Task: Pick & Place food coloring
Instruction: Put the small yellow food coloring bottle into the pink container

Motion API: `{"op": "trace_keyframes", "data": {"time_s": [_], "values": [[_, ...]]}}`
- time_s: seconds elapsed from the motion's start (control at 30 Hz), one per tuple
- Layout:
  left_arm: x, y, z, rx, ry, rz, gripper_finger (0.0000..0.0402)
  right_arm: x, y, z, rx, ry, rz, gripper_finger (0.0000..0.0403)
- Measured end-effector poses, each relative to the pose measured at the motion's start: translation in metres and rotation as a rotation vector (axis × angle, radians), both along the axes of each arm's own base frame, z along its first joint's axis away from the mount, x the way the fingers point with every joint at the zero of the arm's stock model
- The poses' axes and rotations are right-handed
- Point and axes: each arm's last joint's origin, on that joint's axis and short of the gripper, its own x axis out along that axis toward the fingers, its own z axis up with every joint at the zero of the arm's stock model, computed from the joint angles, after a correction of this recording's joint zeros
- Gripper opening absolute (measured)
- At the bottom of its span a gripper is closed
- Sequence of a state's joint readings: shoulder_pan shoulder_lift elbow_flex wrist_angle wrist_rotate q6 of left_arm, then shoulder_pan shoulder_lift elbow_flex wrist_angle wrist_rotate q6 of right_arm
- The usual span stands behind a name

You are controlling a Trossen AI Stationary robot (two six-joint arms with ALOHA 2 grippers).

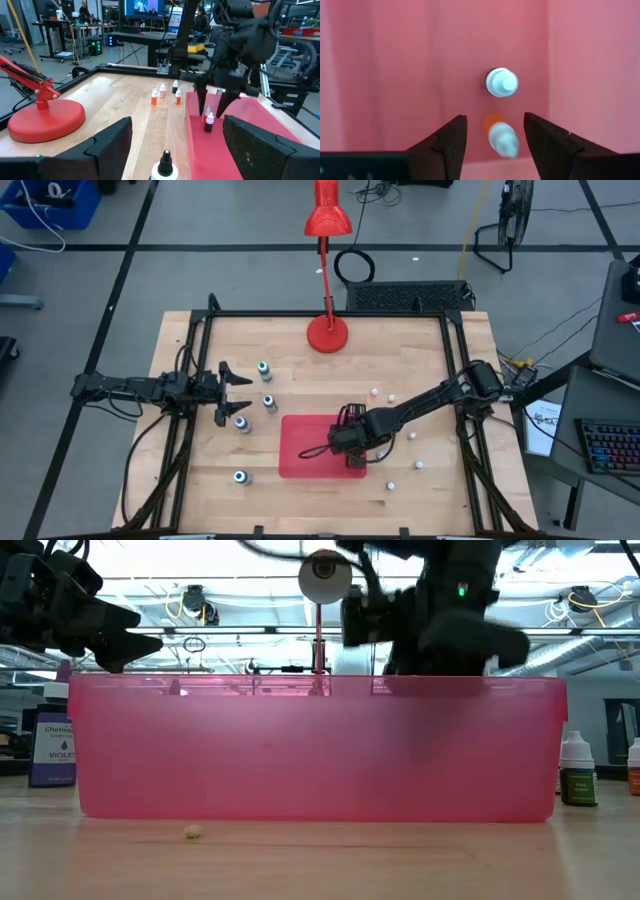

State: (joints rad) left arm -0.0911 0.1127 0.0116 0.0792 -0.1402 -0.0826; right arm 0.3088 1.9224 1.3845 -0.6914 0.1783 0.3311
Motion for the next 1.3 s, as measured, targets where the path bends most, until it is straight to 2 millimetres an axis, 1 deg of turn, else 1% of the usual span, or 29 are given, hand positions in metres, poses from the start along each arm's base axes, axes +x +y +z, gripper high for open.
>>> {"op": "trace_keyframes", "data": {"time_s": [0.17, 0.3, 0.4, 0.43, 0.5, 0.57, 0.7, 0.77, 0.83, 0.93, 1.0, 1.13, 1.3], "values": [[0.000, 0.000, 0.000, 0.000, 0.001, 0.000, 0.0306, -0.013, -0.005, 0.038, 0.023, -0.070, -0.011, 0.0180], [0.000, 0.000, 0.000, 0.000, 0.001, 0.000, 0.0306, -0.032, -0.019, 0.073, -0.016, -0.111, -0.058, 0.0179], [0.000, 0.000, 0.000, 0.000, 0.001, 0.000, 0.0306, -0.047, -0.038, 0.095, -0.082, -0.138, -0.159, 0.0182], [0.000, 0.000, 0.000, 0.000, 0.000, 0.000, 0.0305, -0.052, -0.048, 0.102, -0.095, -0.142, -0.209, 0.0183], [0.000, 0.000, 0.000, 0.000, 0.000, 0.000, 0.0306, -0.061, -0.066, 0.111, -0.089, -0.127, -0.307, 0.0186], [0.000, 0.000, 0.000, 0.000, 0.000, 0.000, 0.0305, -0.069, -0.084, 0.115, -0.089, -0.097, -0.405, 0.0188], [0.000, 0.000, 0.000, 0.000, 0.001, 0.000, 0.0306, -0.074, -0.111, 0.114, -0.110, -0.030, -0.493, 0.0191], [0.000, 0.000, 0.000, 0.000, 0.000, 0.000, 0.0306, -0.072, -0.121, 0.107, -0.085, -0.025, -0.506, 0.0192], [0.000, 0.000, 0.000, 0.000, 0.001, 0.000, 0.0306, -0.070, -0.128, 0.096, -0.020, -0.022, -0.498, 0.0192], [0.000, 0.000, 0.000, 0.000, 0.001, 0.000, 0.0305, -0.069, -0.132, 0.078, 0.067, -0.037, -0.474, 0.0192], [0.000, 0.000, 0.000, 0.000, 0.000, 0.000, 0.0306, -0.070, -0.132, 0.065, 0.093, -0.034, -0.456, 0.0193], [0.000, 0.000, 0.000, 0.000, 0.000, 0.000, 0.0306, -0.074, -0.132, 0.044, 0.098, -0.030, -0.428, 0.0194], [0.000, 0.000, 0.000, 0.000, 0.000, 0.000, 0.0306, -0.080, -0.131, 0.023, 0.098, -0.030, -0.426, 0.0192]]}}
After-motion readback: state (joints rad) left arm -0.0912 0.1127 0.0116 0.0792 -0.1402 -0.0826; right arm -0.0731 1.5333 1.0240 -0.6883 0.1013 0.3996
